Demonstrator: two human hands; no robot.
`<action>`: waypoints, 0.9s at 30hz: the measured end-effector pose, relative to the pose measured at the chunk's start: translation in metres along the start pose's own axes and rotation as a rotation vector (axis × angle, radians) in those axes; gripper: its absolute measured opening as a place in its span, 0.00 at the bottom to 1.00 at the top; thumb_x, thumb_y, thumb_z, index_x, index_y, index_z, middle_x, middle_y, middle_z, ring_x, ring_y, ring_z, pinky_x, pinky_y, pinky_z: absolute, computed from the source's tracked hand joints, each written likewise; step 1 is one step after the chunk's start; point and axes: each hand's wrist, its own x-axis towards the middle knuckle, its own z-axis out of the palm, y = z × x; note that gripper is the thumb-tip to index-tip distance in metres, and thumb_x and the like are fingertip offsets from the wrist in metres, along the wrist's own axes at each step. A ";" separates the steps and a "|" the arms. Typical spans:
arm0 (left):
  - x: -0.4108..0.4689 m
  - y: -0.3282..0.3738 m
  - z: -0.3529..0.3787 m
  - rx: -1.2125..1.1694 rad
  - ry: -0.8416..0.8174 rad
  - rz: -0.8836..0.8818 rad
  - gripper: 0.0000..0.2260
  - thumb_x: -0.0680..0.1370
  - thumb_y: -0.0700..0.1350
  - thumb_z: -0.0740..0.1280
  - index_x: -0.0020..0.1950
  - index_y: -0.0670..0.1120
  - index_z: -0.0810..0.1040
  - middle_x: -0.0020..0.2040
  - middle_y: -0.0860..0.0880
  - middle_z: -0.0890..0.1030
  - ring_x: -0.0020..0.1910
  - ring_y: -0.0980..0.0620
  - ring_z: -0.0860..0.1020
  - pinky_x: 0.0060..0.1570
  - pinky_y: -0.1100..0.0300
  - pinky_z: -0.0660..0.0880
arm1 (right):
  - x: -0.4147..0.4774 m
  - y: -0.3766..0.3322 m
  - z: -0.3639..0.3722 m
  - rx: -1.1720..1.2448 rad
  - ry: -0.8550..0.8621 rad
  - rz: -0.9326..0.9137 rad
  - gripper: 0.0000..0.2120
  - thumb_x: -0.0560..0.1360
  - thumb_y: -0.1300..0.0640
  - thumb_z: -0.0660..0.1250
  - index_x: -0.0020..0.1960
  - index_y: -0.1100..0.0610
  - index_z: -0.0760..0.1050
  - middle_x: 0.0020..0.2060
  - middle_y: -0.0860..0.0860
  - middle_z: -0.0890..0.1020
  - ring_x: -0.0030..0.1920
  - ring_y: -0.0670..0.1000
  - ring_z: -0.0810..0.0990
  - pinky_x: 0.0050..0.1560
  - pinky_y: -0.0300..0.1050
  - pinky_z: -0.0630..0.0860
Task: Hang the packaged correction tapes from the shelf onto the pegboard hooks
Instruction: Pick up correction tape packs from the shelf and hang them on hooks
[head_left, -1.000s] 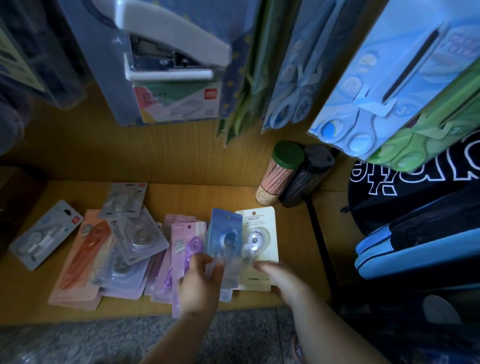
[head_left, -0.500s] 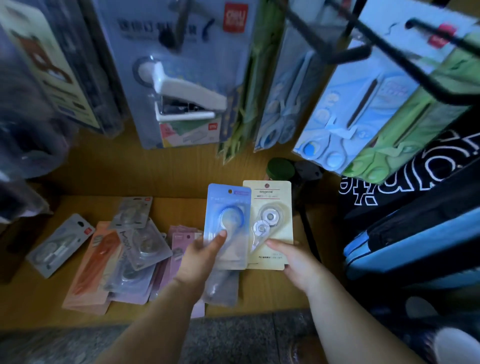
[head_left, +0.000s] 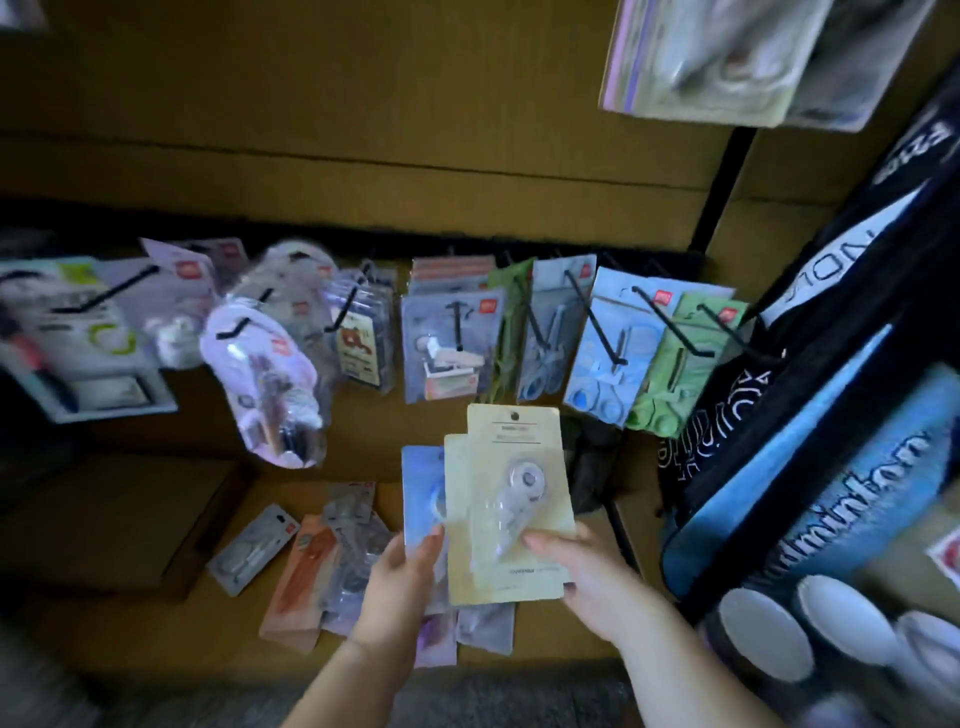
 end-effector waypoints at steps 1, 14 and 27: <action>-0.011 0.004 -0.001 -0.024 -0.021 0.005 0.13 0.75 0.54 0.65 0.51 0.45 0.77 0.50 0.43 0.82 0.51 0.42 0.79 0.60 0.43 0.72 | -0.007 0.000 0.004 -0.017 -0.025 -0.020 0.09 0.74 0.66 0.63 0.47 0.53 0.76 0.33 0.47 0.85 0.42 0.49 0.81 0.38 0.40 0.75; -0.115 0.099 -0.006 -0.112 -0.121 0.380 0.20 0.61 0.43 0.75 0.51 0.43 0.78 0.48 0.39 0.84 0.49 0.39 0.82 0.52 0.44 0.78 | -0.103 -0.083 0.060 -0.191 -0.168 -0.328 0.16 0.73 0.64 0.65 0.60 0.56 0.71 0.47 0.51 0.81 0.45 0.48 0.79 0.39 0.34 0.76; -0.161 0.185 -0.002 -0.135 -0.216 0.640 0.12 0.66 0.47 0.73 0.48 0.48 0.78 0.39 0.48 0.86 0.38 0.50 0.84 0.31 0.60 0.78 | -0.166 -0.186 0.092 -0.181 0.064 -0.722 0.04 0.73 0.58 0.67 0.45 0.54 0.73 0.42 0.50 0.79 0.42 0.48 0.78 0.38 0.40 0.74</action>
